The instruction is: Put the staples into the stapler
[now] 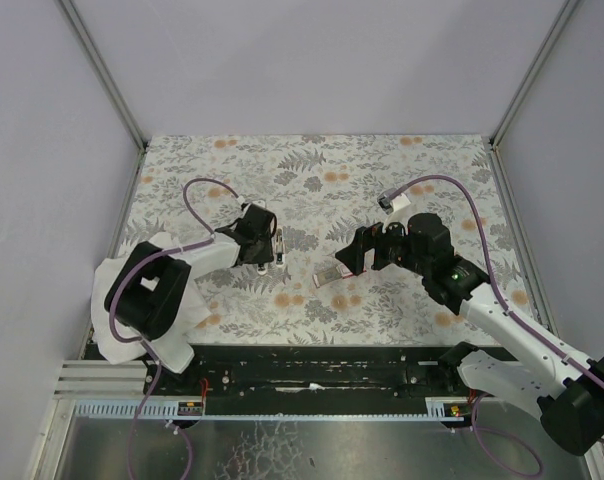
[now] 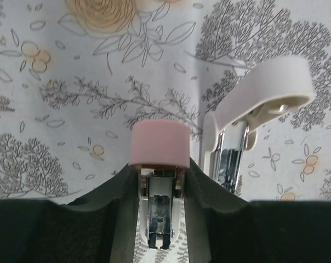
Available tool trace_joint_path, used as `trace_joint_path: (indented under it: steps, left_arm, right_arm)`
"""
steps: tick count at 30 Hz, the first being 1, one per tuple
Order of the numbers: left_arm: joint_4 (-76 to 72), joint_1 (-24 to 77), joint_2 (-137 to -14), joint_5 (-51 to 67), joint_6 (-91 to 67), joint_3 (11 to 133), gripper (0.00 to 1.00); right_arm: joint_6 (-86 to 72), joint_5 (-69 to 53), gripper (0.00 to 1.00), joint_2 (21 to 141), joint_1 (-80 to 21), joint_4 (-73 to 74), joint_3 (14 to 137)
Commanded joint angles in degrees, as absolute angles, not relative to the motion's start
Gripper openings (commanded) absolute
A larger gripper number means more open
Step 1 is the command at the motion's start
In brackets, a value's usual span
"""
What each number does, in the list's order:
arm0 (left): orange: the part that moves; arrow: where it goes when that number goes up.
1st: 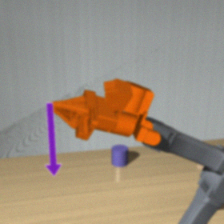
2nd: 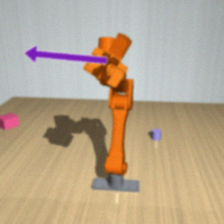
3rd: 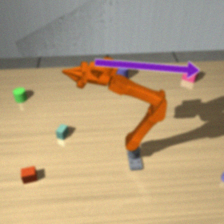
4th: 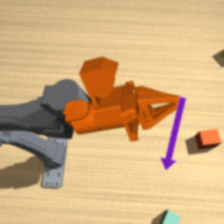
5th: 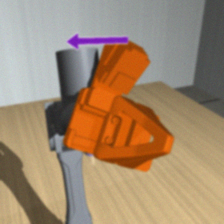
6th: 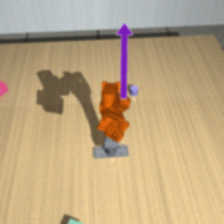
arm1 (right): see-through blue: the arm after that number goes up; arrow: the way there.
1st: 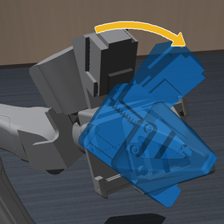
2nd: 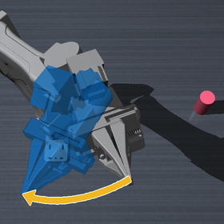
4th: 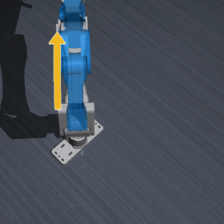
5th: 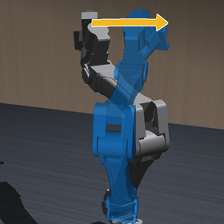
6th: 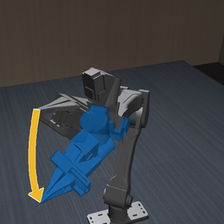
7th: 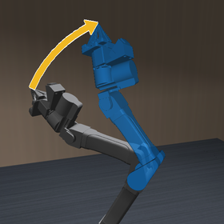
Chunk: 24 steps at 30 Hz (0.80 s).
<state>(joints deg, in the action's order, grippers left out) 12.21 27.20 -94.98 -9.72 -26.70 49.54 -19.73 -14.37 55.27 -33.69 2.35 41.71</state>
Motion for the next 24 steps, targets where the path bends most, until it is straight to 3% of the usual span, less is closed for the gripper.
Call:
trace_joint_path:
  steps: [1,4,24]
  left_arm:
    - [9.5,26.5,-98.0,-11.6,-24.8,52.3,0.0]
    - [10.1,26.2,-99.5,-11.0,-24.4,53.2,0.01]
    - [11.2,25.9,-100.2,-9.8,-24.6,53.1,0.42]
  right_arm:
    - [-20.1,-13.5,0.99,55.3,-33.5,0.3,41.8]
    - [-20.3,-13.5,0.99,55.4,-33.5,0.3,41.9]
    - [-20.7,-13.3,0.99,56.1,-33.5,0.7,42.2]
